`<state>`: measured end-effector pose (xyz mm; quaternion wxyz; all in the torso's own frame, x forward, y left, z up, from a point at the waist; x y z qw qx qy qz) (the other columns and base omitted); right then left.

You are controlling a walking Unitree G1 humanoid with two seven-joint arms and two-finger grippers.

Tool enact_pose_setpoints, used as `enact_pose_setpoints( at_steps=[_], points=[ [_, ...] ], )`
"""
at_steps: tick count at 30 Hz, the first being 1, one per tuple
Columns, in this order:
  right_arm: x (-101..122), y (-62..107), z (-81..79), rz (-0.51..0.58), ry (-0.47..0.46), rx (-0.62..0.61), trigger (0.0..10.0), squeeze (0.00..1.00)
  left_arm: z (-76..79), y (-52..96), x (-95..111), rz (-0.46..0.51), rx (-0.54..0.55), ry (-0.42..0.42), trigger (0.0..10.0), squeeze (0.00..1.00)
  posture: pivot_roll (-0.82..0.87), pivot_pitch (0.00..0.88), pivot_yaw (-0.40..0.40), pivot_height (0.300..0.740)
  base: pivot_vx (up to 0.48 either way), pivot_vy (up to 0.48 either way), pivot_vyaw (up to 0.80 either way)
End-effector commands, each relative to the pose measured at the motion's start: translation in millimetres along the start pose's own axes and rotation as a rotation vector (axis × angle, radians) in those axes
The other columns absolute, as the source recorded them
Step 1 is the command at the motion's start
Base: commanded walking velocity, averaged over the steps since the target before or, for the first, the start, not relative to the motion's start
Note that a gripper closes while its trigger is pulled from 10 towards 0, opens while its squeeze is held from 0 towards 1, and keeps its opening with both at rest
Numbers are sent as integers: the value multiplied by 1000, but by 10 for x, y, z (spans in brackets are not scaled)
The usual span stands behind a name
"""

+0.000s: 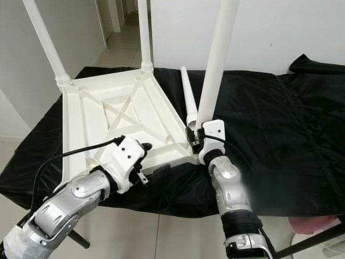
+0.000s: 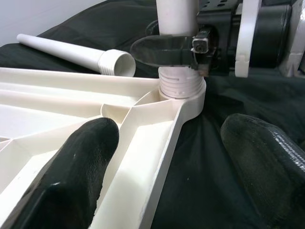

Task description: Building children table

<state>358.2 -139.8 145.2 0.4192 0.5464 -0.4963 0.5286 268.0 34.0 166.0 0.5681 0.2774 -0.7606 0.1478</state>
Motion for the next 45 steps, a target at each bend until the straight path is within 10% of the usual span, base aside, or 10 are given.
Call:
enact_pose_setpoints(
  at_steps=[1, 9, 14, 27, 28, 35, 36, 45],
  points=[
    [-213, 71, 38, -91, -20, -83, 10000, 0, 5, -2, 1, 7, -60, -11, 10000, 0, 2, 14, 37, 740, 0, 0, 0],
    [-177, 163, -136, -77, -99, -265, 10000, 0, 16, -4, -1, 12, -59, -9, 10000, 0, 8, 16, 29, 740, 0, 0, 0],
    [-149, 174, -382, -70, -193, -178, 10000, 0, 38, 12, -8, 9, -63, -4, 10000, 0, 11, 20, 31, 740, 0, 0, 0],
    [42, 227, -274, -21, -121, 29, 10000, 0, 16, 4, 1, 12, -62, -6, 10000, 0, 2, 30, 38, 740, 0, 0, 0],
    [56, 223, -264, -14, -117, 44, 10000, 1000, 13, 4, 1, 13, -61, -5, 10000, 0, 2, 30, 38, 740, 0, 0, 0],
    [91, 211, -239, -1, -127, 89, 10000, 1000, 3, 2, 8, 14, -54, -6, 10000, 0, 7, 30, 37, 740, 0, 0, 0],
    [100, 223, -239, -2, -114, 133, 10000, 0, -2, 6, 11, 14, -52, -6, 10000, 0, 8, 28, 38, 740, 0, 0, 0],
    [150, 258, -106, -22, -14, 335, 10000, 0, -30, 4, 12, 13, -48, -11, 10000, 0, 2, 27, 45, 740, 0, 0, 0]
  ],
)
Point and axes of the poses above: a point about 5 cm out from each wrist's last joint towards the gripper, its own y axis pointing back from the gripper into the wrist, its own x axis along the axis of the wrist's last joint, z = x × y, the point moved 3 cm from there along -y, pointing out of the wrist towards the gripper, and after that the axes turned 7 degrees about -y, right-handed, at the moved point
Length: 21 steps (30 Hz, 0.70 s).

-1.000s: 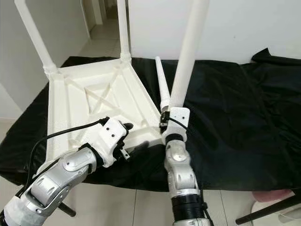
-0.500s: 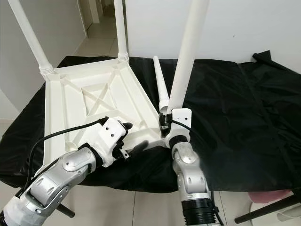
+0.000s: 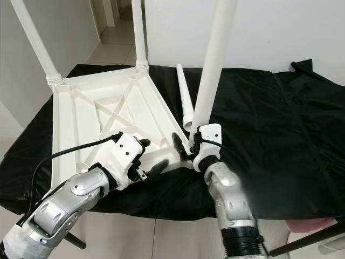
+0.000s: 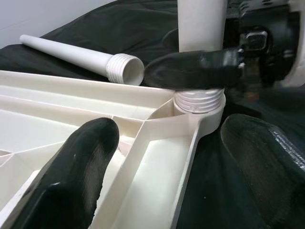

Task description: Building children table

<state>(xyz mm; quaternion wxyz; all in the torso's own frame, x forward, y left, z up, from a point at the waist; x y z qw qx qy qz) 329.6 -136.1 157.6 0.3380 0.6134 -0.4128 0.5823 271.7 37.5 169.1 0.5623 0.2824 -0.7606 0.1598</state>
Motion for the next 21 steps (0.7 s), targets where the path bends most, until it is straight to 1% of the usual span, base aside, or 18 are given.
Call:
enact_pose_setpoints(
  at_steps=[1, 2, 5, 7, 10, 12, 15, 16, 18, 19, 21],
  points=[
    [15, -14, -10, 3, 10, 48, 10000, 0, 27, -4, -1, 6, -75, -8, 10000, 0, 2, 27, 45, 740, 0, 0, 0],
    [18, -10, 48, -15, 38, 108, 10000, 0, 22, -12, 6, 9, -76, -9, 10000, 0, 0, 25, 47, 740, 0, 0, 0],
    [25, -14, 80, -20, 54, 138, 10000, 0, 17, -19, 9, 10, -77, -11, 10000, 0, -2, 24, 49, 740, 0, 0, 0],
    [18, -43, 110, -37, 82, 186, 10000, 0, 21, -24, 12, 11, -81, -11, 10000, 0, -5, 23, 52, 740, 0, 0, 0],
    [11, -56, 105, -50, 93, 222, 10000, 0, 32, -26, 15, 12, -87, -12, 10000, 0, -5, 21, 54, 740, 0, 0, 0],
    [-18, -97, 107, -80, 124, 274, 10000, 0, 64, -29, 20, 14, -109, -13, 10000, 0, -3, 18, 55, 740, 0, 0, 0],
    [-31, -120, 113, -94, 137, 292, 10000, 0, 83, -25, 20, 13, -122, -13, 10000, 0, -2, 18, 54, 740, 0, 0, 0],
    [-71, -161, 136, -126, 155, 325, 6000, 0, 116, -15, 0, 5, -139, -14, 10000, 0, 4, 12, 52, 740, 0, 0, 0],
    [-84, -172, 146, -135, 150, 330, 6000, 0, 125, -14, -8, 2, -142, -15, 10000, 0, 4, 12, 52, 740, 0, 0, 0],
    [-102, -187, 162, -144, 157, 333, 1137, 0, 129, -15, -22, -2, -142, -15, 10000, 0, 7, 10, 51, 740, 0, 0, 0],
    [-112, -196, 173, -147, 162, 334, 1137, 0, 130, -17, -30, -4, -141, -15, 10000, 0, 7, 10, 51, 740, 0, 0, 0]
  ],
)
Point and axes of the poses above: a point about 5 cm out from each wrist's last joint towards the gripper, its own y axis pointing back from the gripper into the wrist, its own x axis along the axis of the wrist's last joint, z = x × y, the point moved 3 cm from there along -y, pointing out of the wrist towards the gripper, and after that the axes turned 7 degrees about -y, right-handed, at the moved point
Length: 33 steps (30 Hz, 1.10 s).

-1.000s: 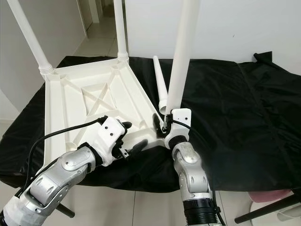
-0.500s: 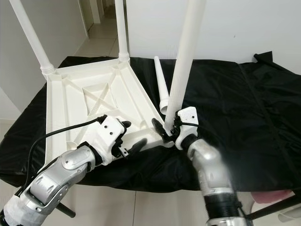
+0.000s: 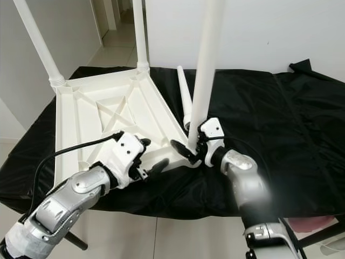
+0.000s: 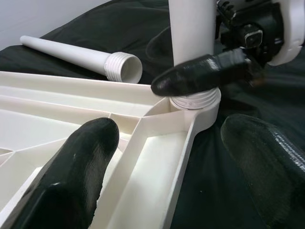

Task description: Building children table

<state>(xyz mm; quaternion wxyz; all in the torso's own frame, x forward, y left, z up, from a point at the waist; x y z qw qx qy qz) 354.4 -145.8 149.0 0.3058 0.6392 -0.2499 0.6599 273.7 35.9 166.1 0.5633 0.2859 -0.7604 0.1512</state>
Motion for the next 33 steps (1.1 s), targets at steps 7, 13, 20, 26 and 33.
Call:
enact_pose_setpoints(
  at_steps=[7, 13, 20, 26, 33],
  points=[
    [-117, -10, 20, -43, -1, 40, 0, 0, 140, 8, -55, -8, -125, -8, 10000, 0, 14, 10, 41, 740, 0, 0, 0],
    [-214, 42, 53, -54, -44, 24, 10000, 0, 159, 22, -88, -20, -120, -5, 10000, 0, 16, 12, 31, 740, 0, 0, 0],
    [-242, 18, 24, -5, -116, -118, 10000, 0, 174, 24, -104, -25, -119, -5, 10000, 0, 7, 5, 28, 740, 0, 0, 0],
    [-242, -15, -9, 36, -172, -247, 10000, 0, 166, 9, -118, -28, -113, -2, 10000, 0, -4, 0, 23, 740, 0, 0, 0],
    [-250, -22, -55, 53, -229, -438, 10000, 0, 144, -24, -162, -39, -75, 15, 10000, 0, -12, 0, 21, 740, 0, 0, 0]
  ],
)
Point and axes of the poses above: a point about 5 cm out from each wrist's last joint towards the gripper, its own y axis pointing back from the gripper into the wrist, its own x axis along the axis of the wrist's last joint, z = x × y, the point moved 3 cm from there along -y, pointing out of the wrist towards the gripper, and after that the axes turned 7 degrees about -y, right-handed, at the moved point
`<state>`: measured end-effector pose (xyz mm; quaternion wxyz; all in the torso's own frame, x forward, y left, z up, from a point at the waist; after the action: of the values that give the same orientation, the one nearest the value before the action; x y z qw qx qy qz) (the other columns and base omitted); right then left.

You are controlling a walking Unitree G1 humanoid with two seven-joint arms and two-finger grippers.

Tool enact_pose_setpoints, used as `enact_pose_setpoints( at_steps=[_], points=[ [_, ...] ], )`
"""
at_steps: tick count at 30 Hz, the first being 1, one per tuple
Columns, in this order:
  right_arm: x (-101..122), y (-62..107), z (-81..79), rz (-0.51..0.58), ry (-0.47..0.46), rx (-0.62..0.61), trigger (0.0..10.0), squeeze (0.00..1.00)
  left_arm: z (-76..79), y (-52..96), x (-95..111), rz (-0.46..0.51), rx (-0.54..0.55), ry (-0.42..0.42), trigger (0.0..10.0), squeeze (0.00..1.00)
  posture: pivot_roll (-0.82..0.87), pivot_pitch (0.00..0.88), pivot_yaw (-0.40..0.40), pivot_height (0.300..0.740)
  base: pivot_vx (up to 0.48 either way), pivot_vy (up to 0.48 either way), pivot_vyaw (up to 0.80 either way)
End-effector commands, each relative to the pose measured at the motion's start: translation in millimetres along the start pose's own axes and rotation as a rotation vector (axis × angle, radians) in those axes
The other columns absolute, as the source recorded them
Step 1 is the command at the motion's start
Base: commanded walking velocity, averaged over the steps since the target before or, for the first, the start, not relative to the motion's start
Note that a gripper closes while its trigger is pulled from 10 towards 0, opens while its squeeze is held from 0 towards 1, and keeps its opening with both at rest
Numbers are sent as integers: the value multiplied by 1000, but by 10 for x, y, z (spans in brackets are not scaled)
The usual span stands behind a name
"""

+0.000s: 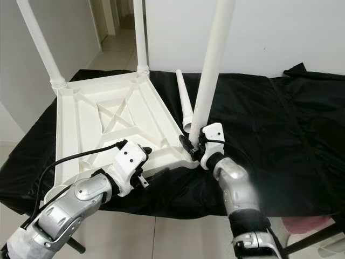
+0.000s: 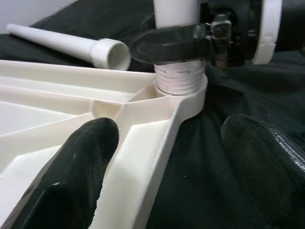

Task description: Building children table

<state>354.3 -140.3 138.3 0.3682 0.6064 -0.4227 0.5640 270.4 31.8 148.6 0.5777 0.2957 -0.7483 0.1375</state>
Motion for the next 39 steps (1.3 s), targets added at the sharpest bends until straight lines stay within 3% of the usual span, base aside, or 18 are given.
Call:
enact_pose_setpoints(
  at_steps=[1, 4, 12, 13, 14, 15, 22, 23, 24, 25, 33, 39],
  points=[
    [-143, 33, 25, -51, -61, -67, 10000, 0, 39, 3, -15, 2, -60, -11, 10000, 0, -12, 0, 21, 740, 0, 0, 0],
    [-220, 56, -186, -50, -118, -113, 10000, 0, -8, -1, -21, -1, -20, 11, 10000, 0, -6, 0, 6, 740, 0, 0, 0],
    [-251, 101, -370, -26, -156, -171, 10000, 0, -29, 7, -32, 2, 9, 23, 10000, 0, -14, 0, -22, 740, 0, 0, 0],
    [-235, 107, -384, -15, -164, -178, 10000, 741, -30, 4, -26, 5, 12, 26, 10000, 0, -14, 0, -25, 740, 0, 0, 0],
    [-235, 107, -384, -15, -164, -178, 10000, 741, -30, 4, -26, 5, 12, 26, 10000, 0, -14, 0, -25, 740, 0, 0, 0],
    [-210, 112, -398, -3, -166, -172, 10000, 1000, -30, -2, -21, 7, 14, 25, 10000, 0, -14, 0, -27, 740, 0, 0, 0],
    [-89, 189, -293, 59, -98, -199, 10000, 1000, -105, 4, -28, 7, 32, 16, 10000, 0, -1, 0, -21, 740, 0, 0, 0],
    [-79, 217, -296, 65, -99, -196, 10000, 773, -125, 14, -30, 4, 36, 14, 10000, 0, -1, 0, -21, 740, 0, 0, 0],
    [-79, 217, -296, 65, -99, -196, 10000, 773, -125, 14, -30, 4, 36, 14, 10000, 0, -1, 0, -21, 740, 0, 0, 0],
    [-73, 254, -298, 72, -91, -193, 10000, 0, -137, 24, -32, 1, 40, 10, 10000, 0, -1, 0, -21, 740, 0, 0, 0],
    [-190, 584, -303, 66, -111, -183, 10000, 0, -147, 118, -96, -22, 60, 14, 10000, 0, 8, 0, -11, 740, 0, 0, 0],
    [-245, 706, -296, 62, -119, -173, 10000, 0, -110, 140, -121, -25, 68, 31, 10000, 0, 5, 0, -2, 740, 0, 0, 0]
  ],
)
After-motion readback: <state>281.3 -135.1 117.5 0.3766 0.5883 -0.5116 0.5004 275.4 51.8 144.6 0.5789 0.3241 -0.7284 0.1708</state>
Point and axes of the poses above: a point about 5 cm out from each wrist's last joint towards the gripper, its own y axis pointing back from the gripper into the wrist, its own x axis along the axis of the wrist's last joint, z = x × y, the point moved 3 cm from there along -y, pointing out of the wrist towards the gripper, and after that the axes turned 7 degrees about -y, right-handed, at the moved point
